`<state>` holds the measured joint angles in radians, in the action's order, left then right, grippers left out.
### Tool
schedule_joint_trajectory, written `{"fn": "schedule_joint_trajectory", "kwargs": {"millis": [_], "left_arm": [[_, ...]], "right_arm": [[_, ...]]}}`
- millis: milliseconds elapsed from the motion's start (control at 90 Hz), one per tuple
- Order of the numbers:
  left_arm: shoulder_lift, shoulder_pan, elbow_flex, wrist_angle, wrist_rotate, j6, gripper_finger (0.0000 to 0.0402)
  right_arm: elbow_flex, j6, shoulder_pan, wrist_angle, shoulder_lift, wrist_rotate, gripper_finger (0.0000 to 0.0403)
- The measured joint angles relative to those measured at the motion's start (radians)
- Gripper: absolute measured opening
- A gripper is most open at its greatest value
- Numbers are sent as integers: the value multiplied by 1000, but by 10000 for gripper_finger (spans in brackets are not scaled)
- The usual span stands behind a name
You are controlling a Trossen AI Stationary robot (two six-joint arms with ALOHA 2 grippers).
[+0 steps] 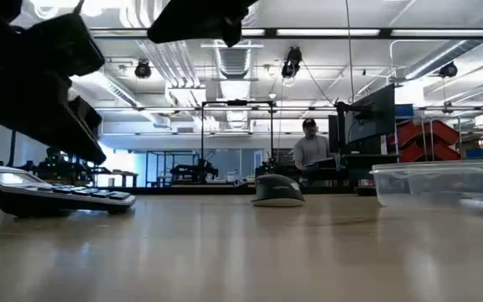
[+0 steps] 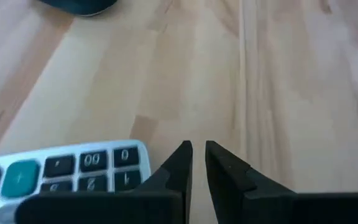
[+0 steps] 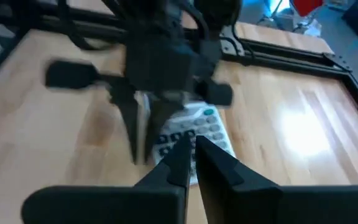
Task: Insert battery
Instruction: Insert the brown battery into the calculator battery compartment
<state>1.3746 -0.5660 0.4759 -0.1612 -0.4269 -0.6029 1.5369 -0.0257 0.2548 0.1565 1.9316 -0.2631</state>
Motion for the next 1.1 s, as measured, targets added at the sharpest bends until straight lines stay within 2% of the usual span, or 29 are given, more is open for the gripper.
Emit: {"fn": "schedule_joint_trajectory", "kwargs": {"millis": [211, 500, 722, 978, 1100], "left_arm": [[84, 49, 0, -137, 52, 69, 27], [143, 127, 3, -67, 133, 69, 27], [70, 132, 4, 129, 131, 34, 27], [-93, 132, -2, 542, 125, -140, 27], [-164, 132, -3, 567, 125, -159, 27]], "right_arm": [[-3, 9, 14, -8, 16, 0, 7], [-20, 33, 16, -5, 17, -1, 7], [-69, 82, 16, -13, 17, -1, 7], [-135, 146, 24, -12, 17, -1, 7], [-147, 146, 27, -21, 17, -3, 7]]}}
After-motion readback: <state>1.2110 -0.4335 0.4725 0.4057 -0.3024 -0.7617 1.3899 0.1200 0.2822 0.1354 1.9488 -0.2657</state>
